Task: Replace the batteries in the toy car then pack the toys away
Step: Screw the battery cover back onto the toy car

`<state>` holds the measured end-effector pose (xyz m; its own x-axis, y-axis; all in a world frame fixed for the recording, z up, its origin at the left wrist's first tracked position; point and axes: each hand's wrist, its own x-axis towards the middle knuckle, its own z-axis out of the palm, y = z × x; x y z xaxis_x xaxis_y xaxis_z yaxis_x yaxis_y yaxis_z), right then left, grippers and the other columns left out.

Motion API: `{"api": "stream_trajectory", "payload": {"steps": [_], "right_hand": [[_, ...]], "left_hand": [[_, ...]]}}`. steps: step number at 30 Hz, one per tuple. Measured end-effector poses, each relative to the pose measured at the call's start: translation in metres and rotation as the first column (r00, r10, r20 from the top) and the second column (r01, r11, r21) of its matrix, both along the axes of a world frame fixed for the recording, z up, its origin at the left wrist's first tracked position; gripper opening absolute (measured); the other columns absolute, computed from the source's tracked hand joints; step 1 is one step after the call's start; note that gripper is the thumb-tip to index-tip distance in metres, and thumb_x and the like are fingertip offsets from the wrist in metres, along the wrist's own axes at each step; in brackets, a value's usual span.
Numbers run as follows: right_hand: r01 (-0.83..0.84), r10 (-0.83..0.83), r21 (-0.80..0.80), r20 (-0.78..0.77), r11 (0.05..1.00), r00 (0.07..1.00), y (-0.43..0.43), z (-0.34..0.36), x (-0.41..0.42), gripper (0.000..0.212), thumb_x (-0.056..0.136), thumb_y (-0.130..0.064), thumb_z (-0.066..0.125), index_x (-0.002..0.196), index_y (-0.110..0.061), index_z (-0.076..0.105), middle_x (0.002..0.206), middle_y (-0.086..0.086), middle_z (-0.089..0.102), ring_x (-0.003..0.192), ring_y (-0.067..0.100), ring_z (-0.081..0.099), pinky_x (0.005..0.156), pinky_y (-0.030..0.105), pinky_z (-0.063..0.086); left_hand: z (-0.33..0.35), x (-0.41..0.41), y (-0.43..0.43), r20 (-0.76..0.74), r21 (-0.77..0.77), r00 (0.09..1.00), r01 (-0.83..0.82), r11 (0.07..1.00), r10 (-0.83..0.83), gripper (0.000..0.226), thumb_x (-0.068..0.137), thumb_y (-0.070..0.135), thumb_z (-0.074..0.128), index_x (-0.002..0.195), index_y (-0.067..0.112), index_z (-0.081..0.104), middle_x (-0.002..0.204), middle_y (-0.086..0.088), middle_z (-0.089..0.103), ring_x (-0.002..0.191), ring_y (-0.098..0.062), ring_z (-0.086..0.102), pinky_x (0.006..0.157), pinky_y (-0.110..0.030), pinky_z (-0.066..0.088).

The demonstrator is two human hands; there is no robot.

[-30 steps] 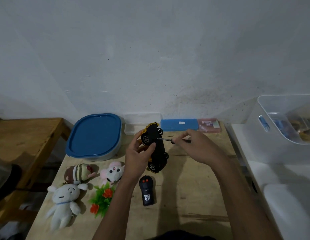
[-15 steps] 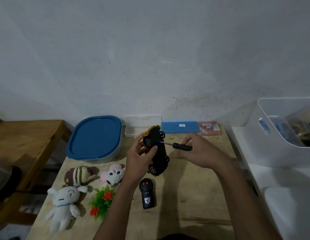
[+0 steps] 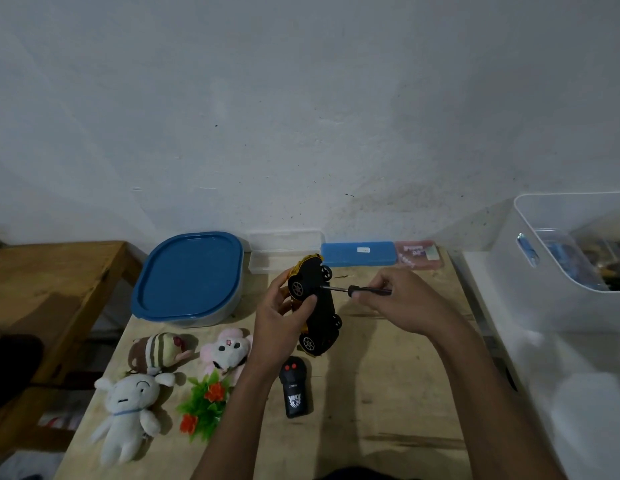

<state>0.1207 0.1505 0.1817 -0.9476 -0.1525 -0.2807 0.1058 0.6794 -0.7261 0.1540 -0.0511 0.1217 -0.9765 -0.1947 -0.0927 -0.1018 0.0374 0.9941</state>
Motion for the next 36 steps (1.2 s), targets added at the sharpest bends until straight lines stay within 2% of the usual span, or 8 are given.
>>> {"api": "stream_trajectory", "payload": {"steps": [3,6,11,17,24,29,33,36], "right_hand": [[-0.009,0.007,0.039,0.041,0.999,0.999,0.001,-0.002,-0.001,0.048,0.094,-0.051,0.050,0.069,-0.012,0.062,0.058,0.000,0.045,0.054,0.014,0.044,0.054,0.029,0.031],[-0.027,0.027,0.006,0.080,1.000,0.996,-0.002,-0.004,0.002,0.026,0.090,-0.049,0.059,0.083,-0.024,0.058,0.077,-0.007,0.057,0.072,0.009,0.055,0.058,0.026,0.036],[-0.023,0.024,-0.035,0.009,0.999,1.000,-0.005,-0.002,0.002,0.022,0.086,-0.041,0.068,0.090,-0.021,0.060,0.090,-0.005,0.063,0.082,0.005,0.057,0.063,0.024,0.043],[-0.021,0.030,-0.053,0.166,0.998,0.986,-0.010,-0.002,0.000,0.037,0.097,-0.045,0.048,0.084,-0.017,0.067,0.061,0.001,0.047,0.052,0.013,0.041,0.049,0.025,0.034],[0.000,0.003,-0.050,0.075,0.999,0.997,-0.006,-0.014,0.001,0.028,0.082,-0.046,0.070,0.092,-0.021,0.061,0.092,0.000,0.064,0.079,0.011,0.058,0.066,0.030,0.047],[-0.006,0.014,-0.073,0.105,0.997,0.994,-0.009,-0.016,0.001,0.039,0.093,-0.053,0.050,0.098,-0.021,0.073,0.066,0.001,0.050,0.051,0.010,0.040,0.049,0.024,0.030],[0.028,-0.009,-0.115,0.162,0.993,0.987,-0.012,-0.018,0.002,0.029,0.084,-0.047,0.067,0.096,-0.023,0.056,0.086,-0.002,0.060,0.061,0.010,0.047,0.049,0.024,0.034],[-0.033,0.035,-0.093,0.014,0.995,0.999,-0.010,-0.024,0.002,0.026,0.082,-0.040,0.071,0.089,-0.019,0.057,0.091,0.001,0.065,0.075,0.016,0.059,0.061,0.032,0.048]], "left_hand": [[-0.001,0.001,0.000,-0.004,-0.008,1.000,0.009,1.000,-0.009,0.052,0.089,0.013,0.073,0.113,0.057,0.059,0.112,0.012,0.074,0.108,-0.012,0.068,0.094,-0.041,0.057],[-0.002,0.001,0.000,-0.007,-0.005,1.000,0.003,1.000,-0.003,0.052,0.089,0.012,0.073,0.110,0.057,0.059,0.112,0.011,0.073,0.108,-0.012,0.068,0.093,-0.040,0.057],[-0.005,0.000,-0.002,0.010,-0.006,1.000,0.010,1.000,-0.010,0.053,0.088,0.015,0.073,0.115,0.058,0.058,0.116,0.011,0.072,0.113,-0.013,0.066,0.093,-0.042,0.056],[-0.007,-0.001,-0.005,0.012,-0.011,0.999,0.039,0.999,-0.039,0.052,0.088,0.014,0.073,0.122,0.050,0.057,0.117,0.008,0.072,0.113,-0.015,0.066,0.092,-0.040,0.057],[-0.006,-0.005,-0.009,0.003,-0.012,1.000,0.023,1.000,-0.023,0.053,0.087,0.014,0.074,0.120,0.052,0.058,0.118,0.009,0.071,0.113,-0.014,0.066,0.091,-0.035,0.056],[-0.008,-0.005,-0.010,0.002,-0.069,0.998,0.062,0.996,-0.062,0.052,0.089,0.013,0.072,0.129,0.042,0.057,0.120,0.014,0.069,0.115,-0.010,0.062,0.089,-0.028,0.052],[-0.008,-0.005,-0.011,0.013,-0.058,0.999,0.043,0.997,-0.043,0.052,0.089,0.013,0.072,0.129,0.042,0.057,0.120,0.012,0.069,0.115,-0.011,0.062,0.090,-0.032,0.054],[-0.003,-0.006,-0.013,0.008,-0.042,1.000,0.031,0.999,-0.030,0.051,0.089,0.010,0.072,0.122,0.046,0.057,0.116,0.013,0.069,0.110,-0.006,0.063,0.081,-0.021,0.052]]}}
